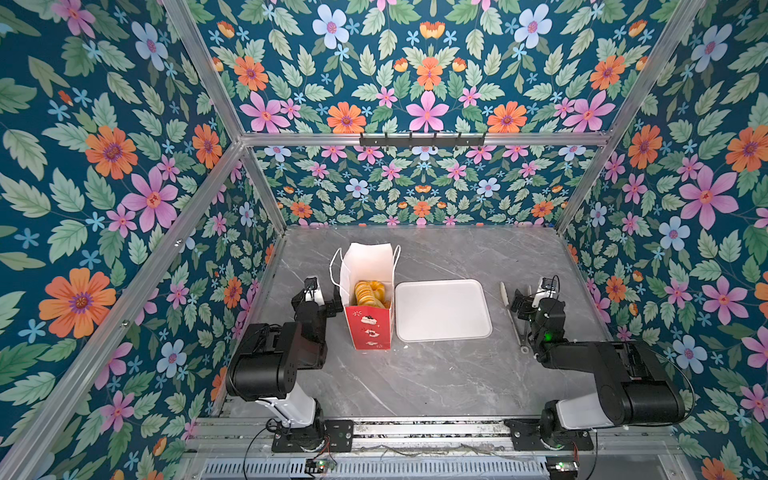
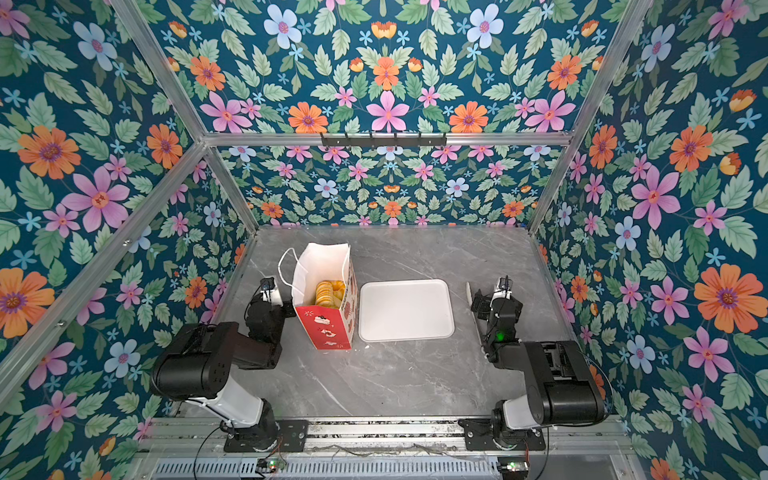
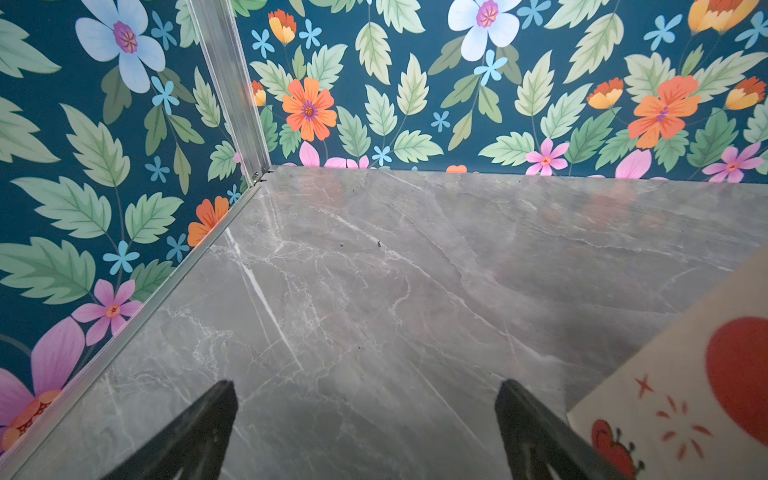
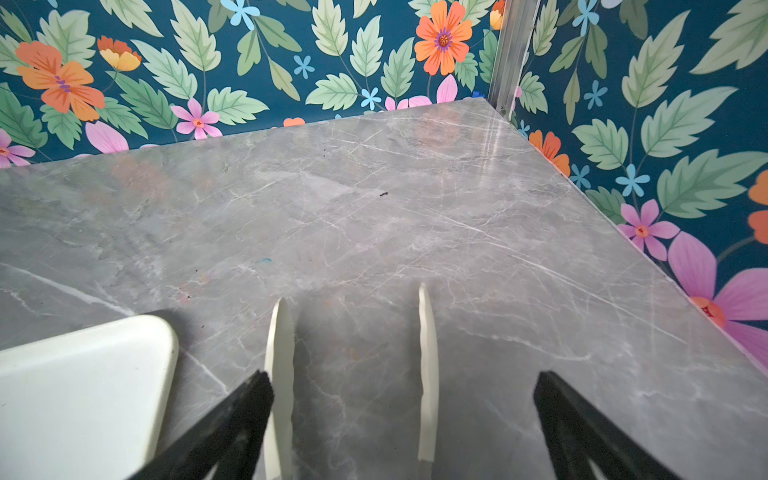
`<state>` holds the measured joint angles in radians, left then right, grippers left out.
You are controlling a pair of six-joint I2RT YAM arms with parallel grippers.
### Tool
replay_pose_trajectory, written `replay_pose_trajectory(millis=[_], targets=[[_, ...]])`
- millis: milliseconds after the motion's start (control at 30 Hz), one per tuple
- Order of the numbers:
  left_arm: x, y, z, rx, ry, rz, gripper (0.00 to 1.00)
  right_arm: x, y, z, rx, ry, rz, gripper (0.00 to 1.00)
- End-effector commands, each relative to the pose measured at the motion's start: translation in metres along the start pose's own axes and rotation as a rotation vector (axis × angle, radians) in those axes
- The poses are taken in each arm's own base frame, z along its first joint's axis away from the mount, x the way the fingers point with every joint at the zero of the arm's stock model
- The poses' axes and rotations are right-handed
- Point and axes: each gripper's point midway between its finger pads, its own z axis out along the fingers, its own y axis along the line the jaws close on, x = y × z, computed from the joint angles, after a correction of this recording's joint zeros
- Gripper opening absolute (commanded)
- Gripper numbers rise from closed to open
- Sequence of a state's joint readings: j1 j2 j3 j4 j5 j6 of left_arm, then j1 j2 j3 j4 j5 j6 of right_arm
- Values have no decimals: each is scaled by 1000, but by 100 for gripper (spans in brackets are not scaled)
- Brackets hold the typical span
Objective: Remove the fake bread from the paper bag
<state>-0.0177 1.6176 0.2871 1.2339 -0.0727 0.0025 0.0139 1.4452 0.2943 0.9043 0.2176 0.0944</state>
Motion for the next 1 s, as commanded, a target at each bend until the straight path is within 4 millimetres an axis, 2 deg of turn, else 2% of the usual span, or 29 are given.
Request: replay_pose_trajectory(millis=[0, 367, 467, 567, 600, 633, 667, 767, 833, 900, 967], targets=[[-4, -1, 0, 8, -16, 2, 100, -6, 1, 0, 0, -18, -4, 99], [-5, -1, 0, 6, -18, 0, 100, -6, 0, 0, 0, -16, -5, 99], [-11, 7, 0, -42, -16, -7, 100, -6, 1, 0, -1, -17, -5, 99], [-27, 15, -14, -78, -53, -28, 100, -8, 0, 0, 5, -28, -8, 99], [-36, 18, -20, -86, -74, -34, 100, -14, 2, -2, 4, -43, -15, 99], [-46, 20, -26, -94, -97, -41, 100, -11, 2, -5, 7, -18, -17, 99], [-57, 22, -32, -102, -132, -58, 100, -21, 1, -7, 21, -48, -23, 99], [-102, 32, -52, -133, -232, -145, 100, -30, 3, -17, 47, 34, -39, 99], [-126, 40, -62, -164, -223, -245, 99, -50, 7, -31, 26, 33, 38, 99], [-143, 49, -72, -206, -179, -380, 97, -62, 20, -47, -48, 16, 92, 99], [-152, 43, -85, -169, -105, -450, 95, -74, 36, -65, -94, 4, 46, 99]])
